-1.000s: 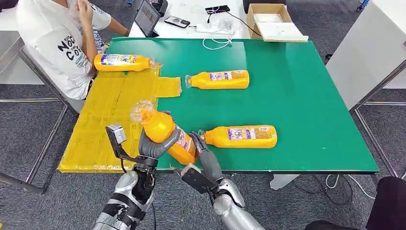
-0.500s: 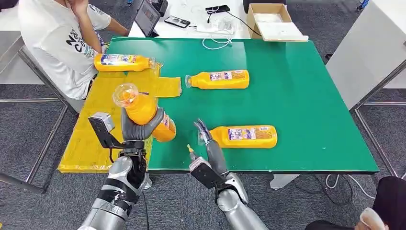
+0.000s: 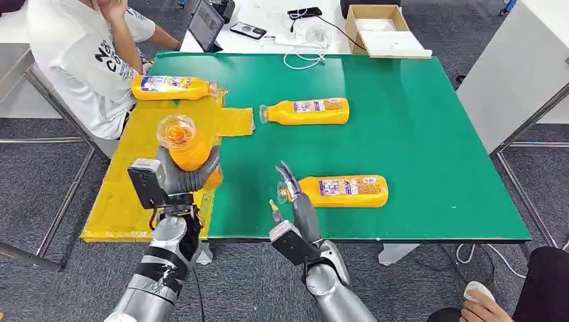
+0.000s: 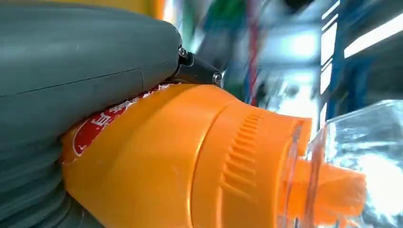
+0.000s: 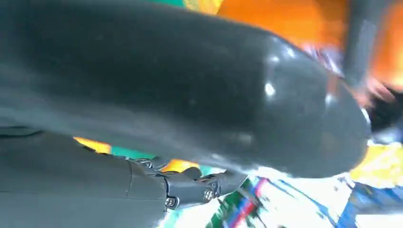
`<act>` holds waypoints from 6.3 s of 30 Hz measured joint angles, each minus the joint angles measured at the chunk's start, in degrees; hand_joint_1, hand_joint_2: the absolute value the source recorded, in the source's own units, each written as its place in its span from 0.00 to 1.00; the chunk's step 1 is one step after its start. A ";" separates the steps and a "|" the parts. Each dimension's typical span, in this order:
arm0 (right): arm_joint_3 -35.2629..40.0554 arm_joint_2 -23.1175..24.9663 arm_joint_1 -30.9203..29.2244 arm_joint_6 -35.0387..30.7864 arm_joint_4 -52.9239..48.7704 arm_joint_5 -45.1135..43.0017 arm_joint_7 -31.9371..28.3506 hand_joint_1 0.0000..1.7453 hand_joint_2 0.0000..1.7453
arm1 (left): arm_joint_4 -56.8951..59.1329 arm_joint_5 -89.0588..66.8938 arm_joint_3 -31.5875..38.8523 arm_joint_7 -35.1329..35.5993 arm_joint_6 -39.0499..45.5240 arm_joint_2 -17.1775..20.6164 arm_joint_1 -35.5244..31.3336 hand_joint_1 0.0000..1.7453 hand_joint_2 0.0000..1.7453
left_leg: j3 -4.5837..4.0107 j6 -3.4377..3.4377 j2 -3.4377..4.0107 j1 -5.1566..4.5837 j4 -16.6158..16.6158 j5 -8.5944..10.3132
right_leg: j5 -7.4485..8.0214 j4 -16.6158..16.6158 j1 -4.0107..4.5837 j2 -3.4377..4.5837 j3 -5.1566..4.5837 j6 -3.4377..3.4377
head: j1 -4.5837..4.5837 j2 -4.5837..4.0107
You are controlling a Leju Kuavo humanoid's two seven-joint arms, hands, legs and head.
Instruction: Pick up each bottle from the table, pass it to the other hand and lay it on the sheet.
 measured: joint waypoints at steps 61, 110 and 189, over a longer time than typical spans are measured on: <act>-1.51 0.74 3.30 -8.06 -13.92 -8.92 -0.70 0.00 1.00 | 42.23 -62.53 20.04 19.19 -9.92 11.82 -16.24 0.00 0.00 | 0.64 -0.04 -0.32 0.01 -0.03 0.06 | -0.07 0.03 0.02 -0.34 0.71 -0.06 | 0.00 0.00; -8.96 -10.01 -6.75 5.98 1.67 13.12 18.95 0.00 1.00 | 12.80 0.63 14.60 -0.72 -10.40 1.24 -2.15 0.00 1.00 | 0.02 -0.06 -0.44 -0.07 0.01 0.16 | 0.01 0.03 -0.08 -0.57 0.17 -0.02 | 0.02 0.00; 8.61 -24.30 -33.30 39.41 33.71 15.93 27.11 1.00 1.00 | 16.54 1.06 8.41 -0.02 -12.32 0.59 -0.15 0.00 1.00 | 0.13 0.03 -0.42 -0.08 0.04 0.23 | 0.07 0.02 -0.08 -0.54 0.27 0.07 | -0.02 0.00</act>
